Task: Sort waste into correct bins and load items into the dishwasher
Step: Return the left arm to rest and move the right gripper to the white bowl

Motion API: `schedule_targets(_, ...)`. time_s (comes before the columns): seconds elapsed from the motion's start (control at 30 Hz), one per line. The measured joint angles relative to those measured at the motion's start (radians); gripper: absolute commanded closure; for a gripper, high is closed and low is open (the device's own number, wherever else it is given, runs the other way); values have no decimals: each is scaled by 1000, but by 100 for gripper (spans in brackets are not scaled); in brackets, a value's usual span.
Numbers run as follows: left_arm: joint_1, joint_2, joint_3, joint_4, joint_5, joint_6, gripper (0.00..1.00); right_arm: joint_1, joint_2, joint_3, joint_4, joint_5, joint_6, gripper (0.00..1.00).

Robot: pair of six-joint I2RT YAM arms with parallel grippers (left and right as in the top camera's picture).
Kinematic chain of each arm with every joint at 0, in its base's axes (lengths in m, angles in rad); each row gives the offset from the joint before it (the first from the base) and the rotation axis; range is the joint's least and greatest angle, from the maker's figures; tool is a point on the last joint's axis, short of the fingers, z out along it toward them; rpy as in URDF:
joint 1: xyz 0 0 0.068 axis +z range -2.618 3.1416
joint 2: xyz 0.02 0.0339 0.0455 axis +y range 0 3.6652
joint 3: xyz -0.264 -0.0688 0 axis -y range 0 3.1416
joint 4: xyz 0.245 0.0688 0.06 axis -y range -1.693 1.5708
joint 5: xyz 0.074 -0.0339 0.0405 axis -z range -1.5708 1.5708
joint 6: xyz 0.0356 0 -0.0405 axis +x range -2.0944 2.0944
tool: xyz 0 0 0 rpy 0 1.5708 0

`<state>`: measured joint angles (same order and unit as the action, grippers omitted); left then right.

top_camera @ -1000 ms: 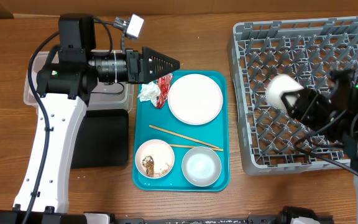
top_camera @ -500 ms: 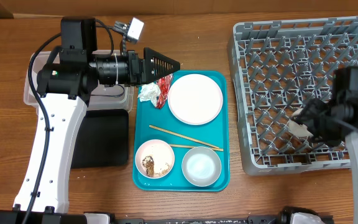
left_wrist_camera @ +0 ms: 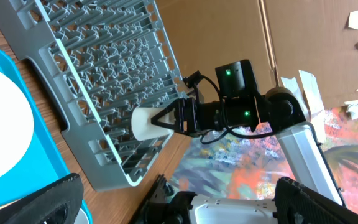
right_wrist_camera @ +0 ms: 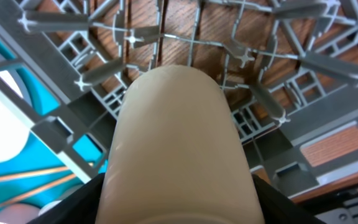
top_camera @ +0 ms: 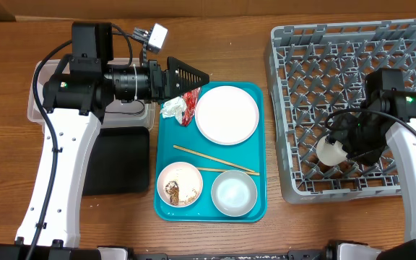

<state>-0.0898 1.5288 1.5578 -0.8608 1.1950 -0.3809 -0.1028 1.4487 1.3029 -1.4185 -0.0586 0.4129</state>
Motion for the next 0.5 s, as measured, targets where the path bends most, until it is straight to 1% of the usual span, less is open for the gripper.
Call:
schedule_targets(0.1, 0, 0, 0, 0, 0, 0, 0, 0, 0, 0, 8, 9, -5, 23)
schedule_targets(0.27, 0, 0, 0, -5, 0, 16, 0, 0, 0, 2, 46, 10, -24, 21)
schedule_targets(0.37, 0, 0, 0, -28, -12, 22, 8, 0, -2, 29, 49, 2, -31, 20)
schedule_targets(0.43, 0, 0, 0, -72, -42, 34, 12, 0, -11, 63, 74, -23, -47, 20)
schedule_targets(0.5, -2, 0, 1, -124, -89, 51, 14, 0, -34, 89, 103, -60, -67, 20)
